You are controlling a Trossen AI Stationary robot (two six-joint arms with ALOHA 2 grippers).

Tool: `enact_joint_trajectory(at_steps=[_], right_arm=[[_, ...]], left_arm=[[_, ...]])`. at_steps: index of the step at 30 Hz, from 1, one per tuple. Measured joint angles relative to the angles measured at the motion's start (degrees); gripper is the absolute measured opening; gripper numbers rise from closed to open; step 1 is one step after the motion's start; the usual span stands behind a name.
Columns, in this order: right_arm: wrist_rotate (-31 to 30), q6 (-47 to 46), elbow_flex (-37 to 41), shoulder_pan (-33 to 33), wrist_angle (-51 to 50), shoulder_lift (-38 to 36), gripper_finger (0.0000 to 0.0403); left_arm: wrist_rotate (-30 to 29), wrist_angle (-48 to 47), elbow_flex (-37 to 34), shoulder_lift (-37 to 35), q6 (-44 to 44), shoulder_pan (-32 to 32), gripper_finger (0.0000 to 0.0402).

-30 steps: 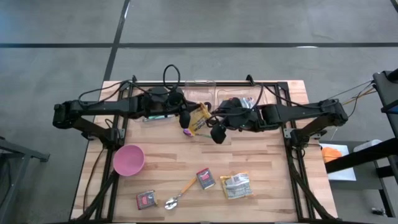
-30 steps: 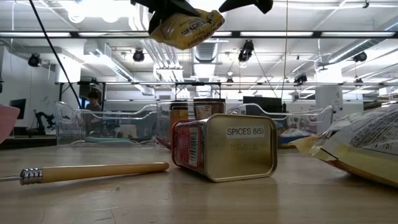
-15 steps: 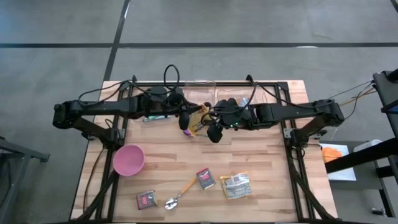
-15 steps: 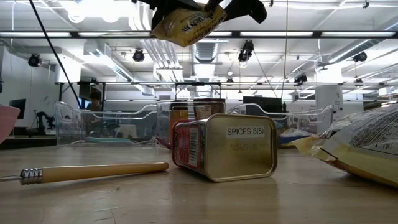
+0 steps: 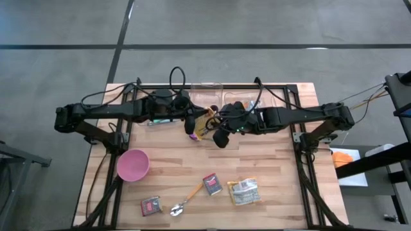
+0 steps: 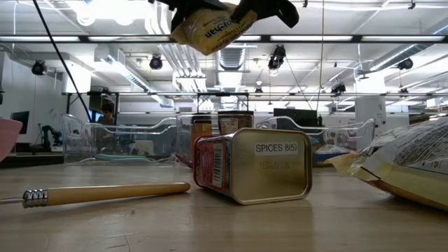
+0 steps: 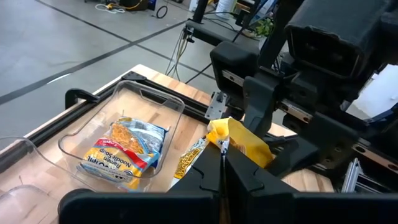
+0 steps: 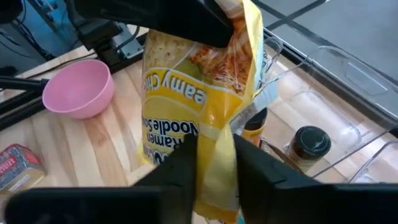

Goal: Pick & Place Food Item
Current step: Put the left yellow noodle pack into the right transparent bin

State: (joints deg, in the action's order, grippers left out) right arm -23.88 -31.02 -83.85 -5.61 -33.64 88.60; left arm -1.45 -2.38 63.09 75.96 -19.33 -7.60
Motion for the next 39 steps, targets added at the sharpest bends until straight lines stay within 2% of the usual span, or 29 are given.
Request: enact_joint_trajectory(at_steps=[4, 13, 16, 20, 32, 39], right_arm=[[0.8, 0.6, 0.0, 0.0, 0.0, 0.0, 0.0020], [2.8, 1.2, 0.0, 0.1, 0.0, -0.1, 0.0010], [2.9, 1.3, 0.0, 0.1, 0.0, -0.1, 0.0009], [3.1, 1.3, 0.0, 0.0, 0.0, -0.3, 0.0008], [3.6, 1.5, 0.0, 0.0, -0.7, -1.5, 0.0007], [3.6, 1.4, 0.0, 0.0, -3.2, -1.5, 0.0008]], left_arm=[[0.2, -0.5, 0.0, 0.0, 0.0, 0.0, 0.0002], [0.2, -1.0, 0.0, 0.0, 0.0, 0.0, 0.0003], [0.2, -0.9, 0.0, 0.0, 0.0, 0.0, 0.0016], [0.2, -0.9, 0.0, 0.0, -0.1, 0.0, 0.0055], [2.1, -0.7, 0.0, 0.0, -0.2, -0.1, 0.0216], [2.1, -0.6, 0.0, -0.2, -0.7, -0.4, 0.0268]])
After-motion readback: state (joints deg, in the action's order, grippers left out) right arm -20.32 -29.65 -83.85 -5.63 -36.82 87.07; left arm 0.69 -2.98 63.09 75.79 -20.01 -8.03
